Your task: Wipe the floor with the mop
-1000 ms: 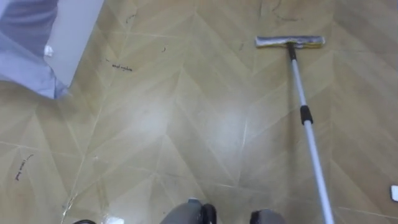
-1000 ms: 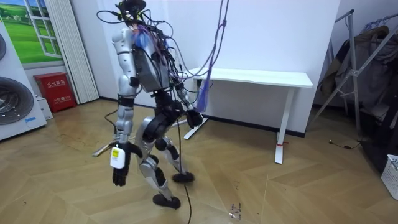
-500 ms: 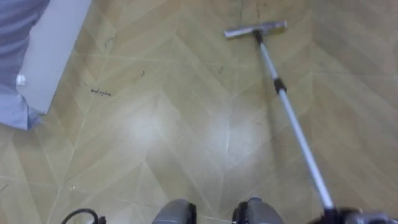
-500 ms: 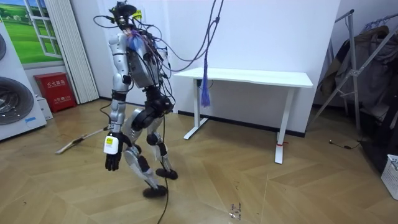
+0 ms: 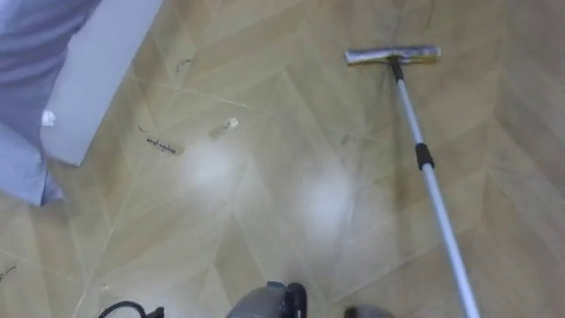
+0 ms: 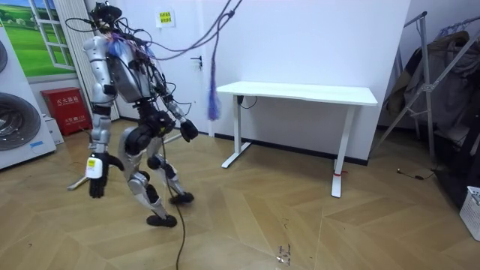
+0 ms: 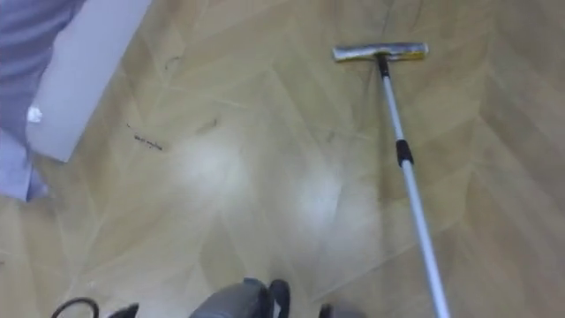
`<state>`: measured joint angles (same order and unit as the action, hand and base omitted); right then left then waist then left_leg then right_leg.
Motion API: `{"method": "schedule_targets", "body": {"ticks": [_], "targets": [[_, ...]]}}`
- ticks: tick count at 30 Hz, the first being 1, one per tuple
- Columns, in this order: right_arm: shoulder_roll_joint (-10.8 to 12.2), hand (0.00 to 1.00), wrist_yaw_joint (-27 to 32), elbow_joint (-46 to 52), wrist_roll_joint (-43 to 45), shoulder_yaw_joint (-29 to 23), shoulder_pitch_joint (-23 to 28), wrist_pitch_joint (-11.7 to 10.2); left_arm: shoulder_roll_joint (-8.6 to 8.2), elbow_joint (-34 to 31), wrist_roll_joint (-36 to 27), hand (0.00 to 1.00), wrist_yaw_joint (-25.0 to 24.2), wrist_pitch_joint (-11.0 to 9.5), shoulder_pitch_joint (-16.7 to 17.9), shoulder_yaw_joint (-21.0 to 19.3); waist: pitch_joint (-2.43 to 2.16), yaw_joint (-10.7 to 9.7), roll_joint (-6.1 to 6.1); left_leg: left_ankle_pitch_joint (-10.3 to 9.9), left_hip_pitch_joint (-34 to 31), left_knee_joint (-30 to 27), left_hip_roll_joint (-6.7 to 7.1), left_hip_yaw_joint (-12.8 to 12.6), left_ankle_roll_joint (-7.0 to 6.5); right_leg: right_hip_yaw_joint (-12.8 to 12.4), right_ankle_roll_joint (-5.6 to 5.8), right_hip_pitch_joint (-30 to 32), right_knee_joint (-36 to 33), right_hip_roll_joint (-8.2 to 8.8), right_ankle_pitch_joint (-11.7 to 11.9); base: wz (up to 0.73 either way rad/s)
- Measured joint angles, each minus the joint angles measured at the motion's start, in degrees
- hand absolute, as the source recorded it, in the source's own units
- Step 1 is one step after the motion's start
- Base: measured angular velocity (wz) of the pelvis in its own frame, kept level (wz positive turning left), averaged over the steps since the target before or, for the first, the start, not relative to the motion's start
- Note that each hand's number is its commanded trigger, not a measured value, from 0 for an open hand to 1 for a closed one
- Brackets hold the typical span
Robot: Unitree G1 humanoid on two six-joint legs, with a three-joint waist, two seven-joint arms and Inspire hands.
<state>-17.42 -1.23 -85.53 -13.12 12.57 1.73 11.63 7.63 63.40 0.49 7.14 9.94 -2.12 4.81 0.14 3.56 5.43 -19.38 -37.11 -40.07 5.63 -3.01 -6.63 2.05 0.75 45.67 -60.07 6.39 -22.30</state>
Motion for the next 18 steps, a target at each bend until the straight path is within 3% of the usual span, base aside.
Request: {"method": "schedule_targets", "body": {"ticks": [2, 3, 4, 5, 6, 8, 9, 10, 11, 12, 13, 15, 16, 17, 18], "targets": [[2.03, 1.00, 0.27, 1.22, 0.28, -0.41, 1.74, 0.00, 0.67, -0.20, 0.03, 0.00, 0.19, 0.06, 1.22, 0.03, 0.01, -0.45, -0.14, -1.41, 2.23, 1.03, -0.26, 0.01, 1.02, -0.16, -0.37, 1.67, 11.67, 1.75, 2.71, -0.15], [3.14, 1.00, 0.20, 1.34, 0.65, -0.46, 2.04, 0.03, 1.06, -0.29, 0.14, 0.00, 0.24, 0.27, 2.37, -0.02, 0.21, -0.75, -0.39, -3.17, 3.78, 0.64, -0.86, 0.00, 1.89, 0.03, 0.36, 1.28, 16.75, 2.15, 7.14, -0.28], [3.42, 1.00, 0.15, 1.99, 1.37, -0.52, 2.19, 0.29, 0.87, -0.69, 0.18, 0.00, 0.19, 1.03, 4.00, -0.05, 0.08, -0.31, -0.39, -4.78, 4.83, -0.24, -2.40, 0.20, 3.29, 1.64, -0.75, -0.01, 17.58, 1.32, 8.62, -0.40], [3.42, 1.00, 0.22, 2.46, 2.02, -0.63, 1.81, 0.51, 0.78, -0.93, 0.28, 0.00, 0.09, 1.42, 4.70, -0.11, 0.02, 0.08, -0.19, -5.30, 5.45, -0.61, -3.14, 0.46, 4.14, 2.38, -1.72, -0.74, 17.65, 0.52, 8.54, -0.42], [3.38, 1.00, 0.33, 3.11, 2.73, -0.95, 0.74, 1.37, 0.77, -0.77, 0.18, 0.00, -0.04, 2.40, 5.13, -0.12, -0.06, 0.03, -0.02, -6.01, 6.35, -1.97, -4.02, 0.74, 5.42, 3.09, -2.90, -2.04, 17.06, -0.63, 7.61, -0.13], [3.27, 1.00, 0.51, 2.85, 2.81, -0.90, -2.29, 3.14, 1.12, -0.26, 0.00, 0.00, -0.06, 3.24, 4.94, -0.11, 0.16, 0.12, -0.27, -6.02, 6.32, -7.46, -5.52, 0.67, 5.71, 3.92, -4.26, -3.82, 14.72, -1.47, 4.73, 0.07], [2.83, 1.00, 0.65, 2.30, 2.94, -0.87, -5.16, 3.68, 1.44, -0.29, -0.60, 0.00, 0.02, 3.43, 4.98, 0.01, 0.94, 0.69, -1.41, -5.20, 5.14, -13.53, -6.56, 0.52, 6.94, 4.12, -5.13, -4.71, 11.99, -1.79, 2.03, 0.00], [1.66, 1.00, 0.80, 1.28, 3.08, -0.80, -8.39, 4.15, 1.47, -0.66, -1.14, 0.00, 0.07, 3.56, 4.96, 0.84, 1.11, 1.22, -1.69, -2.75, 2.39, -20.49, -7.85, 0.55, 7.76, 4.01, -5.94, -5.02, 9.74, -2.74, -0.47, -0.05], [0.95, 1.00, 0.95, 1.06, 3.26, -0.72, -10.16, 4.29, 1.46, -1.10, -1.15, 0.00, 0.07, 3.65, 4.98, 1.18, 1.26, 1.55, -1.93, -1.07, 0.98, -23.79, -8.31, 0.60, 7.85, 3.79, -6.23, -5.07, 8.62, -3.14, -1.39, -0.08], [-0.52, 1.00, 1.22, 1.13, 3.35, -0.26, -13.40, 4.34, 1.54, -1.90, -1.12, 0.00, 0.13, 3.79, 5.01, 2.05, 1.76, 1.92, -2.80, 2.65, -1.55, -29.22, -8.75, 0.67, 7.74, 3.00, -6.64, -5.08, 6.49, -3.82, -3.24, -0.09], [-1.43, 1.00, 1.42, 1.44, 3.10, 0.05, -16.32, 4.16, 1.56, -2.08, -1.12, 0.00, 0.11, 3.77, 4.95, 2.30, 1.90, 2.75, -3.31, 2.89, -3.85, -31.93, -9.00, 0.57, 7.88, 2.68, -6.94, -5.10, 5.34, -4.21, -4.34, -0.13], [-2.44, 1.00, 1.92, 2.91, 2.74, 0.83, -20.00, 3.95, 2.06, -3.08, -1.14, 0.00, 0.09, 3.74, 5.17, 2.15, 1.86, 4.63, -4.08, 2.03, -7.87, -30.40, -8.87, -0.16, 6.92, 2.45, -7.68, -5.35, 4.95, -4.96, -5.14, -0.31], [-2.21, 1.00, 1.75, 3.43, 1.66, 1.27, -21.36, 3.27, 2.56, -3.44, -1.03, 0.00, 0.07, 3.74, 5.70, 2.05, 2.33, 5.00, -5.15, 1.62, -9.77, -25.76, -8.00, -0.32, 7.03, 2.32, -7.93, -6.37, 5.31, -5.26, -5.61, -0.27], [-2.04, 1.00, 1.34, 3.92, 1.10, 1.26, -21.65, 2.51, 2.69, -3.54, -0.86, 0.00, 0.05, 3.72, 5.98, 2.03, 2.27, 4.93, -5.30, 1.60, -10.45, -22.06, -7.56, -0.16, 7.07, 2.18, -7.78, -7.28, 5.68, -5.44, -6.02, -0.05], [-1.98, 1.00, 0.84, 4.89, -0.25, 1.24, -21.45, 1.55, 2.71, -3.72, -0.91, 0.00, -0.15, 3.70, 6.58, 1.97, 2.12, 4.97, -5.36, 1.88, -11.05, -14.57, -6.33, -0.12, 7.40, 2.19, -7.59, -9.36, 6.73, -5.53, -7.01, 0.03]]}}
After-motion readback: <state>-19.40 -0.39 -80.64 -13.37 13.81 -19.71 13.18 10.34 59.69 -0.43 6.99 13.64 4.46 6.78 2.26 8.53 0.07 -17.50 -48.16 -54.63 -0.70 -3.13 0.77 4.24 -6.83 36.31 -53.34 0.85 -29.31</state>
